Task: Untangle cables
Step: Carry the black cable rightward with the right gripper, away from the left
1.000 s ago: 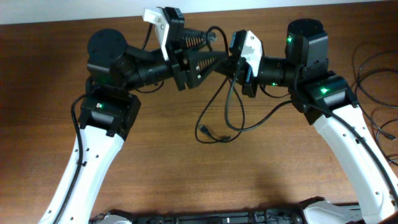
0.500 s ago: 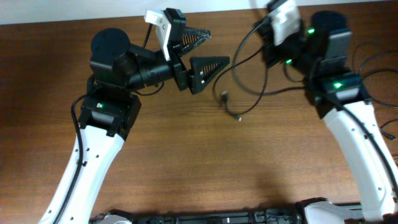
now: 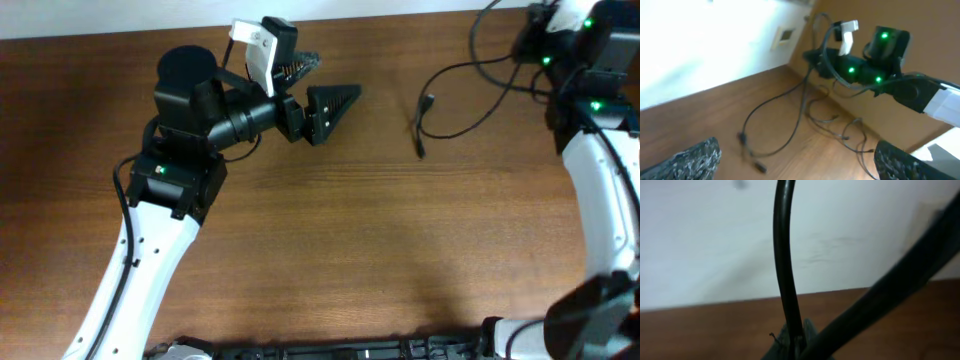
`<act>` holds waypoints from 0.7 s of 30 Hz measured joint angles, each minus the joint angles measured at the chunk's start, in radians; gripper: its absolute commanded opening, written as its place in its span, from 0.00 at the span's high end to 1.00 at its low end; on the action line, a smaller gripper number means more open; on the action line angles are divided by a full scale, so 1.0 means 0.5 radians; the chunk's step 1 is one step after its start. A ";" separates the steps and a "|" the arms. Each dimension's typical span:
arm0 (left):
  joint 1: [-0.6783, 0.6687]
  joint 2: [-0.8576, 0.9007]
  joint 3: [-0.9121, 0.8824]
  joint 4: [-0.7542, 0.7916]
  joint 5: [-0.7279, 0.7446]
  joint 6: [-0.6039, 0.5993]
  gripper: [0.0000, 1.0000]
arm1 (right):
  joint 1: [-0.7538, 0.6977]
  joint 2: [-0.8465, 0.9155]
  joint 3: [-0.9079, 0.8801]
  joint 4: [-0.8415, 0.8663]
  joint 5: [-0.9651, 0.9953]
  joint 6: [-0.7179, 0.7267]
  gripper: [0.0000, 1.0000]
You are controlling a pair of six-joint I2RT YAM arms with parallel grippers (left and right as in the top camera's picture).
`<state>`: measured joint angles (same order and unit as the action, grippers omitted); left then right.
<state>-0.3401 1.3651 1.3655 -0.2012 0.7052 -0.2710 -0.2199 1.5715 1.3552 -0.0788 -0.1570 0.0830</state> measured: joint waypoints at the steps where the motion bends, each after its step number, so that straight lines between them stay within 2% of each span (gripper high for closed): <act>1: 0.000 0.000 -0.001 -0.053 -0.039 0.003 0.01 | -0.046 0.052 0.001 0.051 0.013 0.048 0.96; 8: 0.000 0.000 -0.001 -0.243 -0.235 0.005 0.01 | -0.253 0.424 0.072 0.115 0.051 0.285 0.96; 16: 0.000 0.010 -0.001 -0.395 -0.284 0.005 0.01 | -0.365 0.826 0.246 0.117 0.059 0.359 0.96; 17: 0.000 0.018 -0.001 -0.406 -0.285 0.005 0.01 | -0.372 0.863 0.254 0.116 0.058 0.364 0.85; 18: 0.000 0.032 -0.001 -0.416 -0.284 0.005 0.01 | -0.381 0.909 0.260 0.111 0.058 0.375 0.59; 19: 0.000 0.048 -0.001 -0.423 -0.286 0.005 0.01 | -0.392 0.950 0.262 0.094 0.058 0.377 0.15; 20: 0.000 0.069 -0.001 -0.435 -0.291 0.005 0.01 | -0.405 0.986 0.261 0.066 0.055 0.401 0.00; 21: 0.000 0.086 -0.001 -0.438 -0.291 0.005 0.01 | -0.420 1.020 0.262 0.051 0.059 0.406 0.00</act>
<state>-0.3401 1.4082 1.3651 -0.4202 0.5598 -0.2684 -0.4297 2.0815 1.4860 -0.0532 -0.1276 0.2859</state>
